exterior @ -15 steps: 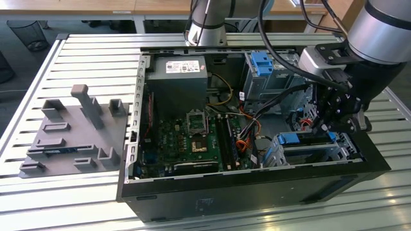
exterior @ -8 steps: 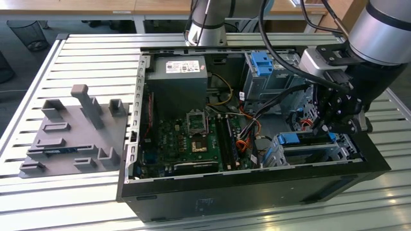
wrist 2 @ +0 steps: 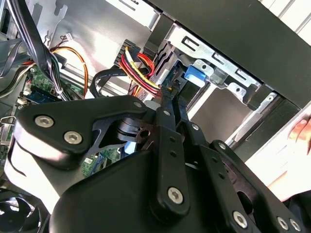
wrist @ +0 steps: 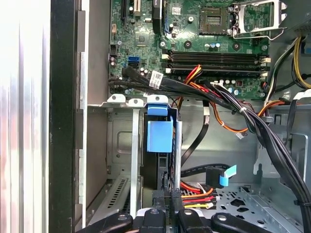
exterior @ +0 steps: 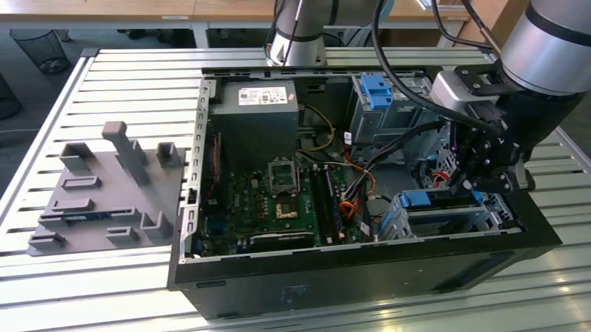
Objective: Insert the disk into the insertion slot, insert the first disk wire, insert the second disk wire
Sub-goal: 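Insert the first disk wire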
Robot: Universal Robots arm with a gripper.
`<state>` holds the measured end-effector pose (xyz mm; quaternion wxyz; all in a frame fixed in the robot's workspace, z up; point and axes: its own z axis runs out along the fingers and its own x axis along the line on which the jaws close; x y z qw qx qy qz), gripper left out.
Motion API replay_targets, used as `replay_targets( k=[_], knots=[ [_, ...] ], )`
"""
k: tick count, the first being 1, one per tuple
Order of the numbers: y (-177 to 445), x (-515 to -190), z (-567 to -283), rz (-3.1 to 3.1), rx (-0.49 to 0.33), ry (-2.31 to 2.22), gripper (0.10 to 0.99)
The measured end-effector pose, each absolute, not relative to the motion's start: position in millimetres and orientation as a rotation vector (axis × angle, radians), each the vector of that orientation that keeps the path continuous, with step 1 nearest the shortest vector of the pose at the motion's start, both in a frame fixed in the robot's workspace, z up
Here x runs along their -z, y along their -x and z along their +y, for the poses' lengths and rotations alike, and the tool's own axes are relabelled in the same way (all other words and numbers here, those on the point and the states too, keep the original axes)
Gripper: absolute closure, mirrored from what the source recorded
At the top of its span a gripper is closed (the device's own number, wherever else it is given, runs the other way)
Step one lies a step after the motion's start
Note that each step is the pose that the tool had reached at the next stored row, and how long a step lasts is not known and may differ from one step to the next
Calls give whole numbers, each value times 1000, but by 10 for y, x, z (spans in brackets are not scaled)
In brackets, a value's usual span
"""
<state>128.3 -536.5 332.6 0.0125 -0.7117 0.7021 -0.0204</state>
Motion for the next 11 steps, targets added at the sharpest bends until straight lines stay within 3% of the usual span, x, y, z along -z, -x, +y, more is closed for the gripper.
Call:
replay_targets(
  k=[11],
  knots=[
    [-1283,-3308,-5365,2188,64,2218,918]
  ],
)
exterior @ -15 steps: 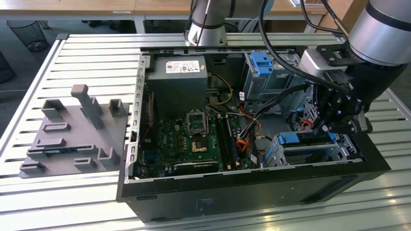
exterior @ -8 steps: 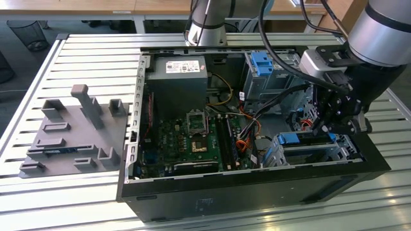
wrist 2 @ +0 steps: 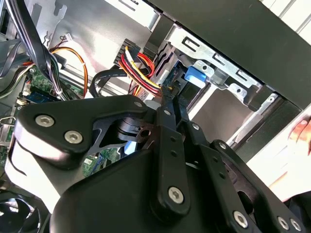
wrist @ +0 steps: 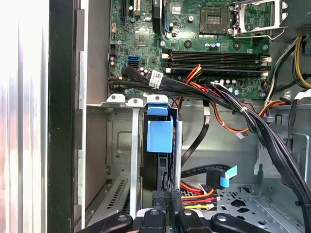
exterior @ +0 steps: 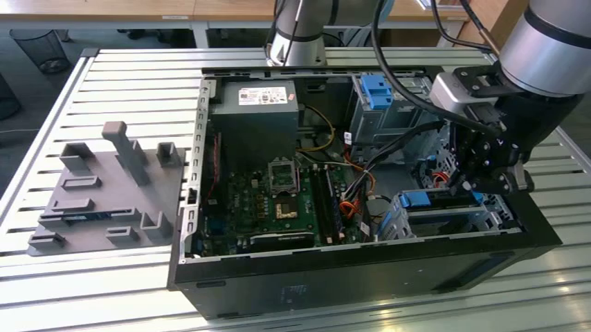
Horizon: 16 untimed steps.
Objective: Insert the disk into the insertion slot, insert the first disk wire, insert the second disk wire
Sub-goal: 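Insert the first disk wire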
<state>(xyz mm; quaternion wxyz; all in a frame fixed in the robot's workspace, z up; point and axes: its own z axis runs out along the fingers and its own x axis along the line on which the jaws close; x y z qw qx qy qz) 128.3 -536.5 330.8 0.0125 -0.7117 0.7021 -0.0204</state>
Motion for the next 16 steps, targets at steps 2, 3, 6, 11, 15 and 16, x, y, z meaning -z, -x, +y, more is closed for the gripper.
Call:
replay_targets(
  k=[2,3,6,11,15,16],
  knots=[
    [-1283,-3301,-5365,2188,63,2218,918],
    [-1283,-3297,-5365,2188,63,2218,918],
    [-1283,-3288,-5365,2188,64,2218,918],
    [-1283,-3268,-5365,2188,64,2218,918],
    [-1282,-3261,-5365,2188,62,2218,918],
    [-1282,-3262,-5365,2188,62,2218,910]
  ],
)
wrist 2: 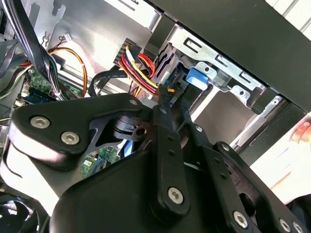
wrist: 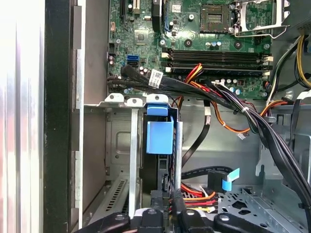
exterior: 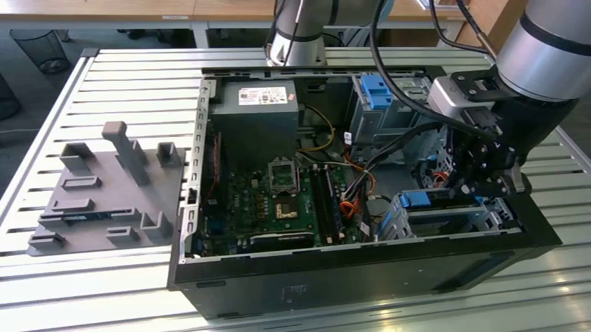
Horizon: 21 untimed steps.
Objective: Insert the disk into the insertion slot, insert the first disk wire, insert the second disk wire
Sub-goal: 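Insert the first disk wire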
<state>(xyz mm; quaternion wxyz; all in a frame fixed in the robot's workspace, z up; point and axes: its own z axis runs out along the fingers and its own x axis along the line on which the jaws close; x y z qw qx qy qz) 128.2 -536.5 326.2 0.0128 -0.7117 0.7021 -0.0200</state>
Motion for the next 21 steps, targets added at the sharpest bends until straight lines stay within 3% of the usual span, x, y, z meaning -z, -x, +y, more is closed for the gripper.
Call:
replay_targets(
  k=[1,2,13,17,21],
  knots=[
    [-1282,-3267,-5365,2188,63,2218,910],
    [-1282,-3273,-5365,2188,63,2218,847],
    [-1288,-3361,-5365,2191,58,2221,847],
    [-1292,-3379,-5365,2194,54,2223,980],
    [-1292,-3390,-5365,2194,53,2224,980]
  ],
)
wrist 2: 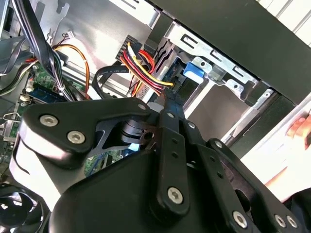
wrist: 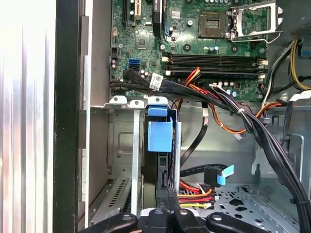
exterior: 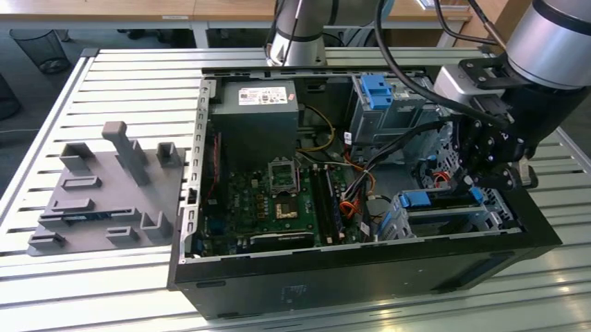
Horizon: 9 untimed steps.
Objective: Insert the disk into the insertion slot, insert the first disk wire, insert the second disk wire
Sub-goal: 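Insert the first disk wire, then insert the second disk wire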
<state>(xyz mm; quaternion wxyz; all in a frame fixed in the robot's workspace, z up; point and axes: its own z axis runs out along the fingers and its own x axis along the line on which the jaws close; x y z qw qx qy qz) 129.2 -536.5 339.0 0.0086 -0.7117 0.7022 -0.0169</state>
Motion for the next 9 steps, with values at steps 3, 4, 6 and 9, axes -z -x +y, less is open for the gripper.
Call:
replay_targets(
  k=[3,4,6,9],
  knots=[
    [-1292,-3397,-5365,2194,52,2224,980],
    [-1292,-3400,-5365,2195,52,2224,980],
    [-1292,-3403,-5365,2195,51,2224,980],
    [-1292,-3411,-5365,2195,51,2224,980]
  ],
)
